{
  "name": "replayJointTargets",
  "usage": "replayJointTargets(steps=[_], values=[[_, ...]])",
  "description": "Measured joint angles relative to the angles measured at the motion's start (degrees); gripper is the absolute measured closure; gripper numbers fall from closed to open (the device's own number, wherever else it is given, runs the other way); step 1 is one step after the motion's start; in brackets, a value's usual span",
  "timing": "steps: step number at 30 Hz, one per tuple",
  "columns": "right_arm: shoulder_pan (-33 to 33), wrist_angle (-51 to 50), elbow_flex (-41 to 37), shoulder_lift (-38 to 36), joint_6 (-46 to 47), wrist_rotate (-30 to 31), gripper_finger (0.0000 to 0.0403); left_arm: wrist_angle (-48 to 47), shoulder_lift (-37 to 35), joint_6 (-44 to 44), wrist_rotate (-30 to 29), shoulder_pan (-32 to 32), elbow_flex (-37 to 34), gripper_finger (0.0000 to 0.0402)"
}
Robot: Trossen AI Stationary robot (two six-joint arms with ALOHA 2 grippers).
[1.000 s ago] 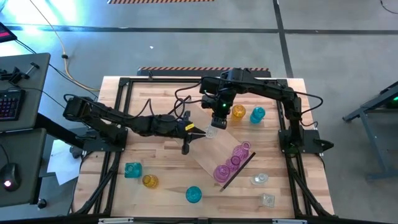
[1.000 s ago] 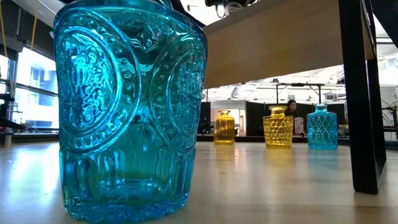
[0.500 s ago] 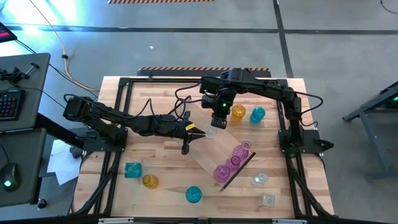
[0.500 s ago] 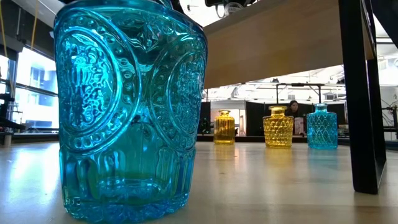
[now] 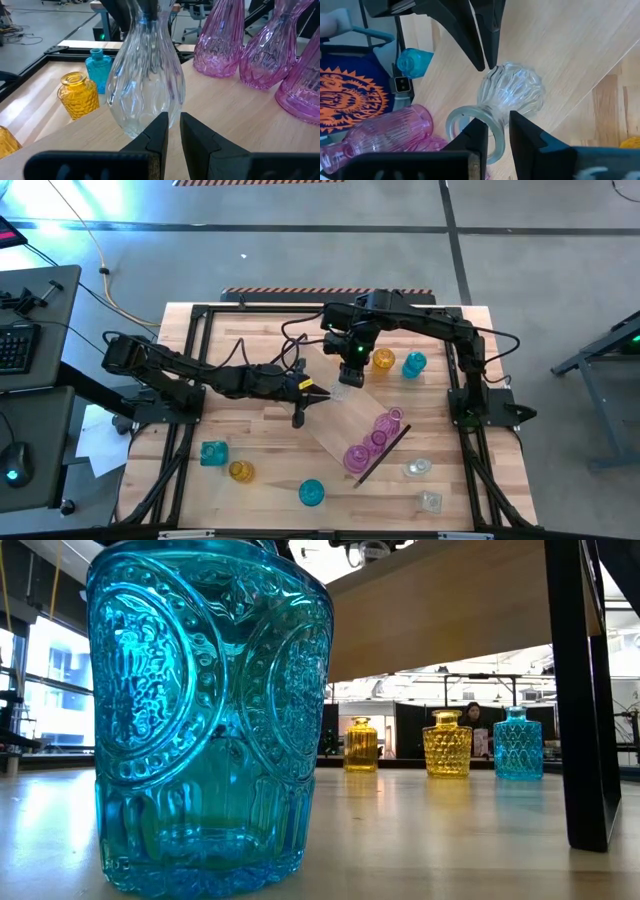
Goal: Sort vases onto shelf
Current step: Put the right transparent flower vase on the shelf
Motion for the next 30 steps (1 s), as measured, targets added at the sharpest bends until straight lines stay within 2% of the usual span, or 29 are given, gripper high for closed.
replayJointTargets(steps=[4,10,25,30], values=[[0.02,0.01,0.06,0.30,-0.17,-0.59,0.0357,0.53,0.00,-0.10,1.89,0.02,0.00,0.0358],[0.35,-0.11,0.21,2.60,-0.21,-1.96,0.0357,1.17,0.00,-0.08,2.38,-0.22,0.00,0.0358],[0.33,-0.17,0.15,2.93,-3.14,-3.20,0.0356,0.76,-0.02,-0.01,2.41,-0.17,0.02,0.0358],[0.33,-0.16,0.07,3.02,-3.41,-3.46,0.0334,0.63,-0.04,0.01,2.18,-0.15,0.02,0.0358]])
